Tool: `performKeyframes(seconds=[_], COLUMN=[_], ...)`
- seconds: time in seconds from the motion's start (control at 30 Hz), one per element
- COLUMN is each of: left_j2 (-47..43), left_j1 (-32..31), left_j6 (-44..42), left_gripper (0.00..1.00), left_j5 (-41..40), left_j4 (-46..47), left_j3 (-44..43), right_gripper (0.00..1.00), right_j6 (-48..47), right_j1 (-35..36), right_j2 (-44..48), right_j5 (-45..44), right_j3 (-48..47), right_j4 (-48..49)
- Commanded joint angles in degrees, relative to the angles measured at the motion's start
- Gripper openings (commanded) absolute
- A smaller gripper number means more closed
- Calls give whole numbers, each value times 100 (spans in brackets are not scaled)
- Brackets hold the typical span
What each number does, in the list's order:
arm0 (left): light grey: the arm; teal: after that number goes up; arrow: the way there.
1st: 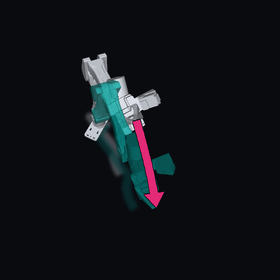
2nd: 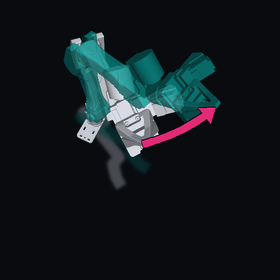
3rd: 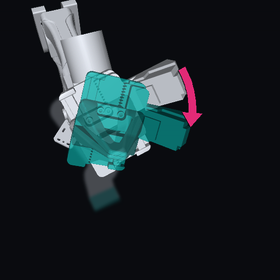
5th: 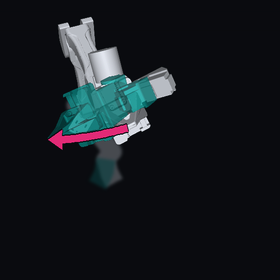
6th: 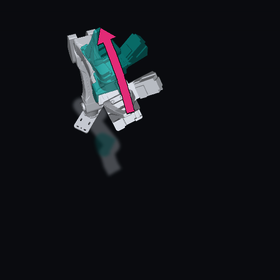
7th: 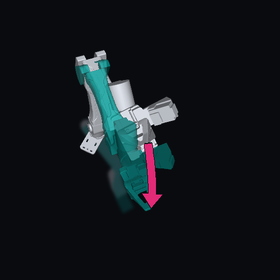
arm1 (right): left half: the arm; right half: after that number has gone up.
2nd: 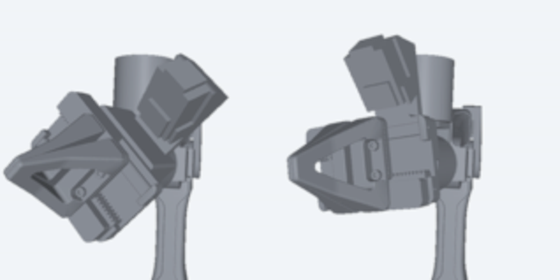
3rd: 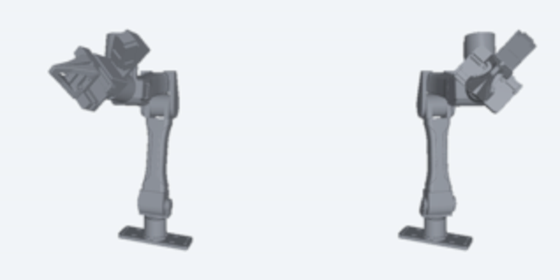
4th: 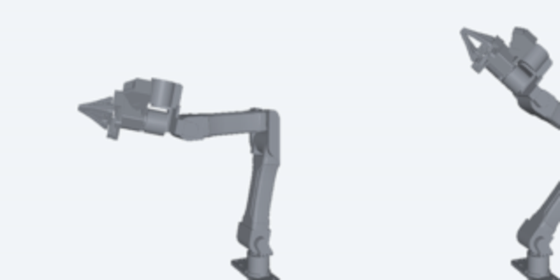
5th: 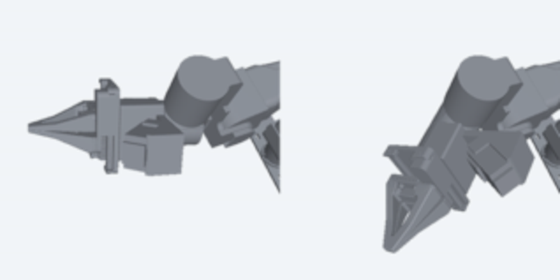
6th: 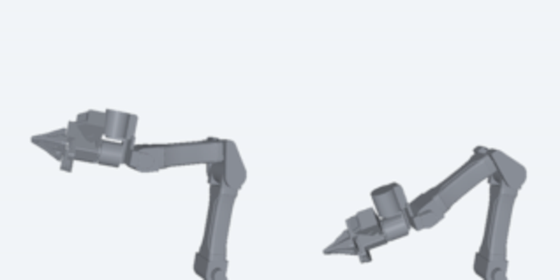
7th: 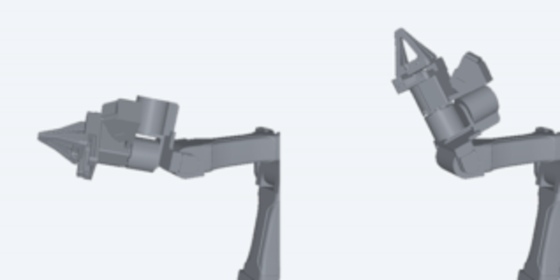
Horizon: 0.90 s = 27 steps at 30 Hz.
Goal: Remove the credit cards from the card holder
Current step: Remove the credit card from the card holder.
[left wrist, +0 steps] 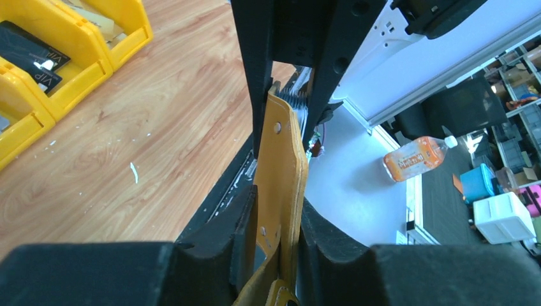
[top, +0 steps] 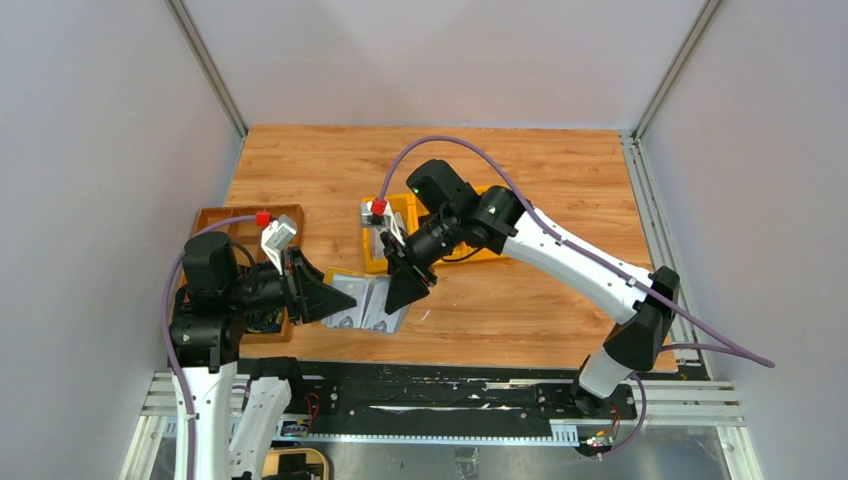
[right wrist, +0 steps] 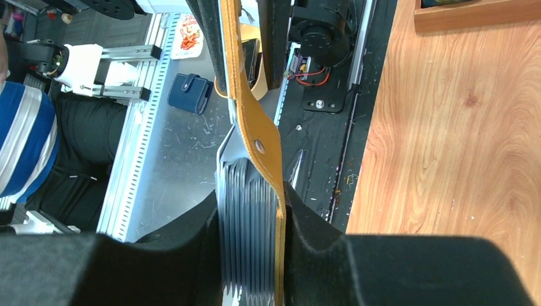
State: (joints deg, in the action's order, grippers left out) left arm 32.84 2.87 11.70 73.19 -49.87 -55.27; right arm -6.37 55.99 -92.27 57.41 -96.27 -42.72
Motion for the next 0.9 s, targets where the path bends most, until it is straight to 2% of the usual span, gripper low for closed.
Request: performKeyframes(seconds=[0.0, 0.2, 0.37, 0.43, 0.5, 0.53, 0.7, 0.87], left_j2=[-11, 13, 65, 56, 51, 55, 32, -85], left_j1=[7, 11, 10, 11, 11, 11, 11, 6], left_j6=[-131, 2, 78, 53, 51, 45, 264, 900], left_gripper=[26, 12, 13, 10, 2, 0, 0, 0], left_j5=[265, 435, 450, 271, -237, -557, -1101, -1256], left_j4=[-187, -182, -190, -205, -219, -218, -62, 501], left_j3=[-151, -222, -247, -283, -392, -437, -497, -245], right_gripper=[0, 1, 5, 13, 20, 28, 45, 64], right_j6=[-457, -705, -801, -791, -735, -667, -276, 261], right_j1=[66, 70, 70, 70, 70, 66, -80, -305], right_j2=[-111, -92, -94, -104, -114, -105, 96, 651], right_j5=[372, 559, 561, 494, 417, 274, -537, -1470], right_j3=[-449, -430, -308, -303, -294, -310, -291, 161], right_j4=[-443, -444, -460, -451, -396, -358, 93, 1153])
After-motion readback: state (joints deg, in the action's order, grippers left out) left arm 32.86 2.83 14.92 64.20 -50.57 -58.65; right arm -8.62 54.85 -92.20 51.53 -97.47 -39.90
